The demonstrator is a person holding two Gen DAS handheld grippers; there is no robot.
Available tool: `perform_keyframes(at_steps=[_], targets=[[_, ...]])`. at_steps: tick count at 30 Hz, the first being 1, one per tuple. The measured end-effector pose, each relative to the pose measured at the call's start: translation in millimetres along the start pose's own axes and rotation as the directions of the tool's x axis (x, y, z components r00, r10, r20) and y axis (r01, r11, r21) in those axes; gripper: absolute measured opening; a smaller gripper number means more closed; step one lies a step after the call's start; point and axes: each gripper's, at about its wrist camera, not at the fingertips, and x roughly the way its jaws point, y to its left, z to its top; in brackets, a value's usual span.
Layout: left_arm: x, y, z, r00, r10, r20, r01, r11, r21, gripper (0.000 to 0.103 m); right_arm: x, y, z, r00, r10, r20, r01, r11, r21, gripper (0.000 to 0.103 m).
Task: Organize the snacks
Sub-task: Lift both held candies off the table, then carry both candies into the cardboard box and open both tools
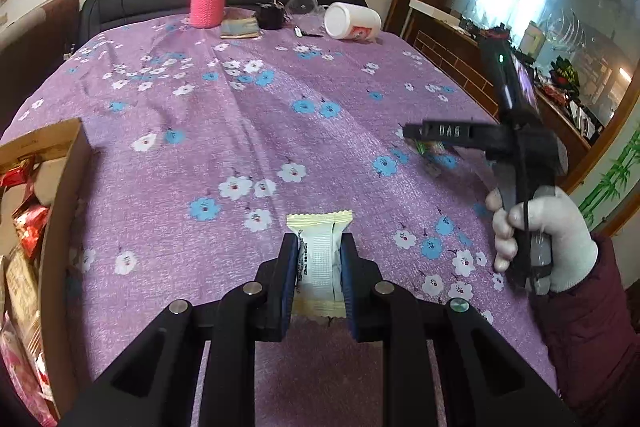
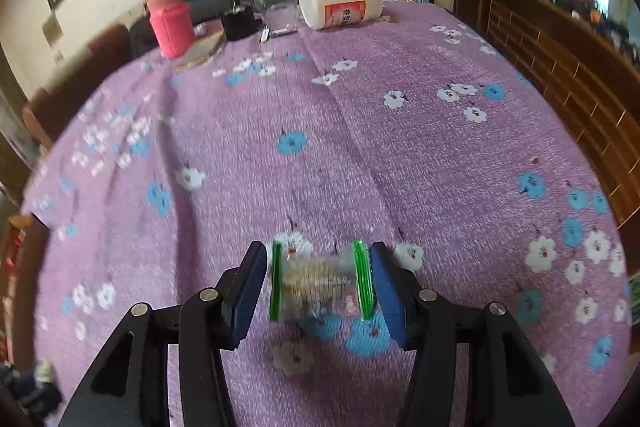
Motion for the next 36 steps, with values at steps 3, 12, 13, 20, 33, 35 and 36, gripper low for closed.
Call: perform_keyframes(at_steps=[3,12,13,20,33,35,36], targets=[[-11.4,9.2,-1.0,1.0,0.001,0.022,-0.001,1.0,-0.03,0.02,-2.8,6.5,-5.4,0.998,-0.054,-0.01,0.054,0.998,-0.034,0.037],[-55.5,47.9,-17.4,0.996,0.02,0.092,-0.01,0.993,-0.114,0.02,-33.4,8.7,-28.7,0.999,0.032,0.01,-0.032,0.999,-0.003,0.035],[-61.9,54.1,-20.3,0.995,0.025,0.102,-0.011,0.992,-0.127,0.02,-39.0,12.0,-29.1,0.999,0.044,0.019,-0.044,0.999,-0.003,0.035],[-108.2,111.3,-39.2,0.981,0.096,0.167,-0.051,0.966,-0.255,0.02,-77.9,76.7,-29.9,0.978,0.203,0.056,-0.196,0.974,-0.113,0.036],[-173.5,215.6,-72.5,0.932,0.291,0.214,-0.163,0.867,-0.471,0.02,-108.8,237.8,-63.5,0.886,0.461,-0.047,-0.446,0.82,-0.359,0.037],[-174.3,225.6,-73.8,0.93,0.305,0.204,-0.175,0.857,-0.485,0.02,-109.6,256.1,-68.7,0.874,0.481,-0.066,-0.466,0.794,-0.39,0.037],[-175.0,228.9,-74.3,0.929,0.309,0.201,-0.18,0.855,-0.486,0.02,-108.9,266.5,-71.3,0.868,0.49,-0.077,-0.476,0.781,-0.404,0.037]])
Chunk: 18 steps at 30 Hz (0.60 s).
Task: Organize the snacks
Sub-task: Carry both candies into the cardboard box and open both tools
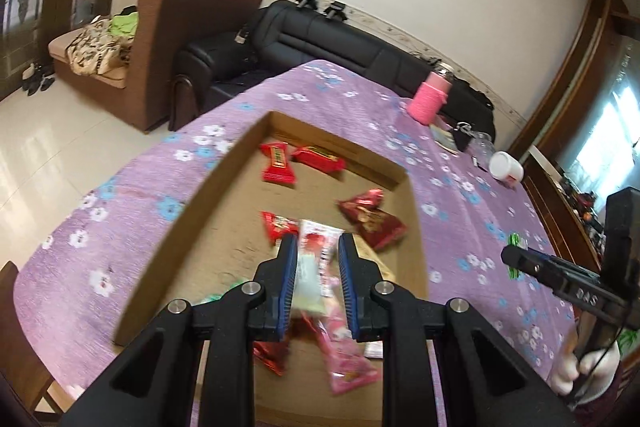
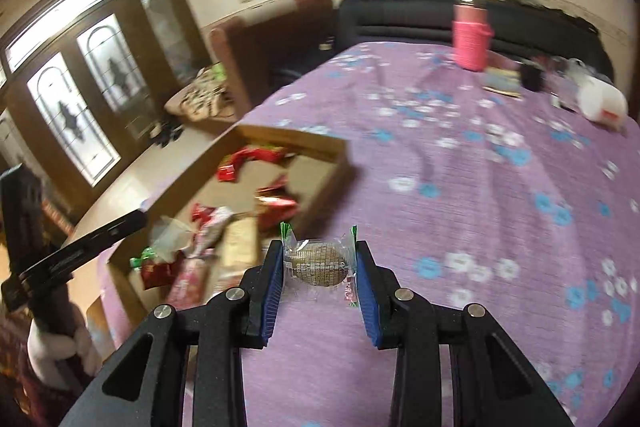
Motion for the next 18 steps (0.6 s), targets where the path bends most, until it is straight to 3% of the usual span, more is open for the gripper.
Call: perform_keyframes(at_steps=[14,16,18], targets=[[20.6,28.8,24.6,0.999,0.043,-0.013,-0.043,0.999,0.009,0.021,66.5,77.7,14.0,0.993,0.075,-0.096,-0.086,0.989,-0.118,0.038],[22.6,31.2,25.5,0.999,0.033,-0.016,-0.033,0.999,-0.006,0.026,74.6,84.9,13.5,0.991,0.079,-0.109,-0.093,0.987,-0.128,0.038],[20.9,33.5,24.0,1.0,0.015,-0.01,-0.015,1.0,-0.022,0.043,81.8,92.4,11.3,0.99,0.076,-0.121,-0.093,0.985,-0.143,0.039]])
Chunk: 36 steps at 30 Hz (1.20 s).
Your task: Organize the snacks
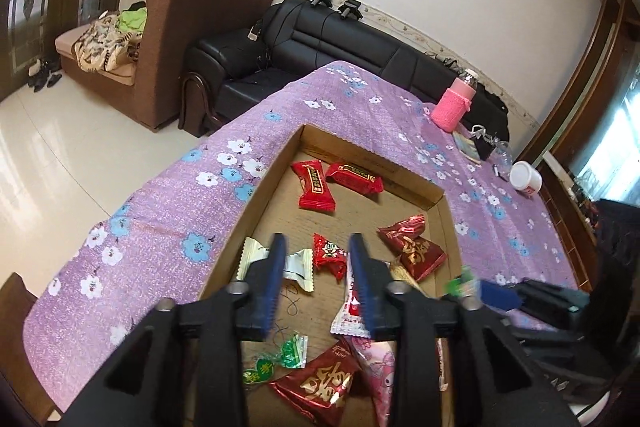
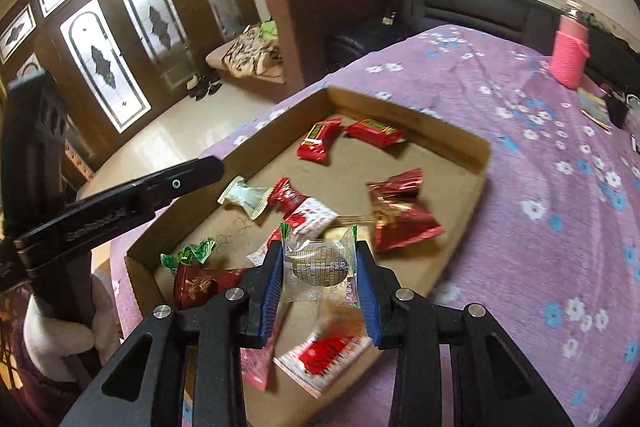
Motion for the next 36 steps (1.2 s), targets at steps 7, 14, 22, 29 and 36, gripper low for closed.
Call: perform_keyframes(at_steps=[7,14,22,29,36], targets=[[-17.7,3.7,0.3,0.999,-0.021,0.048,0.023,0.999,-0.045,0.063,15.4,4.6,-4.3,1.0,0.016,-0.022,-0.015,1.0,0.009,0.047],[-39.4,-5.7,-0.5,0.995,-0.023,0.098,0.028,0.999,-0.046,0.073,-1.8,0.1,-5.0,0.999,0.044,0.023,-0.045,0.998,0.037,0.05],[-65.0,-29.3,-6.8,0.982,0.074,0.174,-0.076,0.997,0.007,0.082,-36.1,-8.0,-22.2,0.995,0.004,0.099,-0.011,0.998,0.068,0.055],[-97.1,-73.2,-23.8,0.892,0.271,0.361,-0.325,0.941,0.095,0.1,-66.7,-16.8,-41.5,0.984,-0.049,0.169,0.031,0.994,0.103,0.059],[-108.2,-101.8,-37.8,0.871,0.301,0.389,-0.373,0.92,0.124,0.103,-93.2,-26.0,-64.8,0.967,-0.106,0.232,0.066,0.982,0.176,0.067]])
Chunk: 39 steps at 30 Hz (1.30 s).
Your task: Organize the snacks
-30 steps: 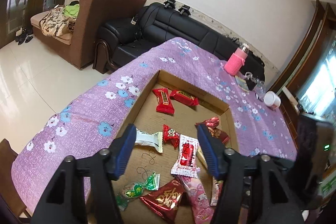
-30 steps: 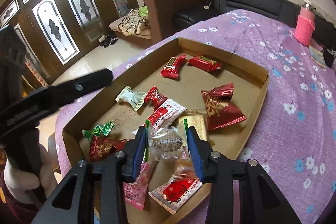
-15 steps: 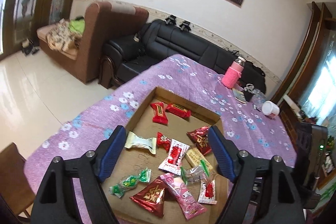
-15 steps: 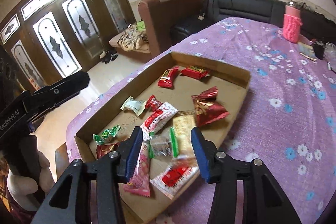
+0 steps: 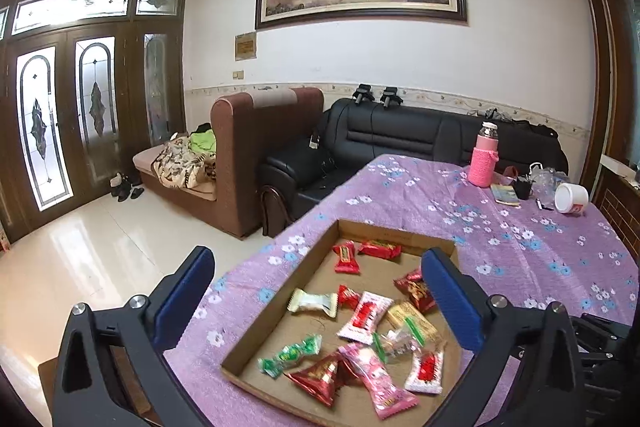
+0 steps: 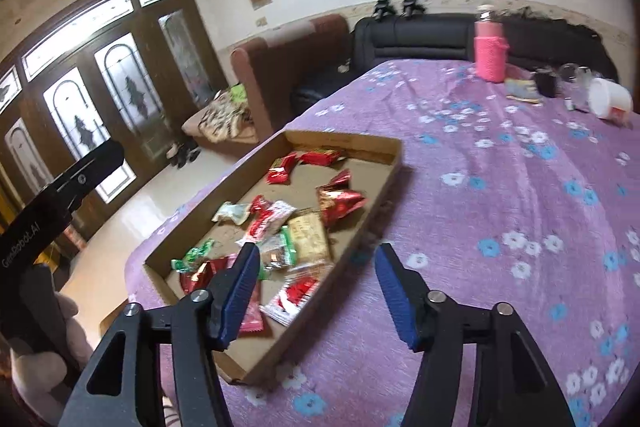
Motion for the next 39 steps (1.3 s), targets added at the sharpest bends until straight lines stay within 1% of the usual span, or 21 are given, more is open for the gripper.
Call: perform_keyframes(at_steps=[4,6,11,16,20,27,39], targets=[[0.7,-13.2,-8.4,0.999,-0.014,-0.041,0.015,1.0,0.027,0.103,-10.3,0.6,-10.1,0.995,-0.096,0.034,0.097,0.995,-0.032,0.07],[1.8,-20.9,-11.9,0.998,-0.016,-0.061,0.019,0.999,0.046,0.103,-13.0,0.6,-13.7,0.993,-0.113,0.042,0.114,0.993,-0.034,0.071],[-3.0,-30.0,-15.3,0.998,-0.014,-0.067,0.019,0.997,0.078,0.103,-15.3,1.6,-21.2,0.993,-0.112,0.037,0.114,0.993,-0.036,0.072],[-4.1,-29.7,-17.3,0.997,-0.016,-0.079,0.021,0.997,0.073,0.103,-11.6,9.6,-26.4,0.993,-0.113,0.027,0.114,0.991,-0.062,0.072],[-2.6,-28.1,-20.9,0.994,-0.024,-0.104,0.03,0.997,0.064,0.103,-9.5,16.9,-30.1,0.993,-0.118,0.021,0.12,0.989,-0.085,0.072],[5.5,-24.7,-26.4,0.989,-0.029,-0.144,0.038,0.998,0.059,0.103,-5.5,22.0,-33.4,0.992,-0.123,0.005,0.123,0.988,-0.096,0.073],[14.1,-23.5,-31.7,0.983,-0.031,-0.183,0.042,0.997,0.059,0.103,-0.5,26.5,-35.7,0.991,-0.131,-0.013,0.129,0.986,-0.107,0.073]])
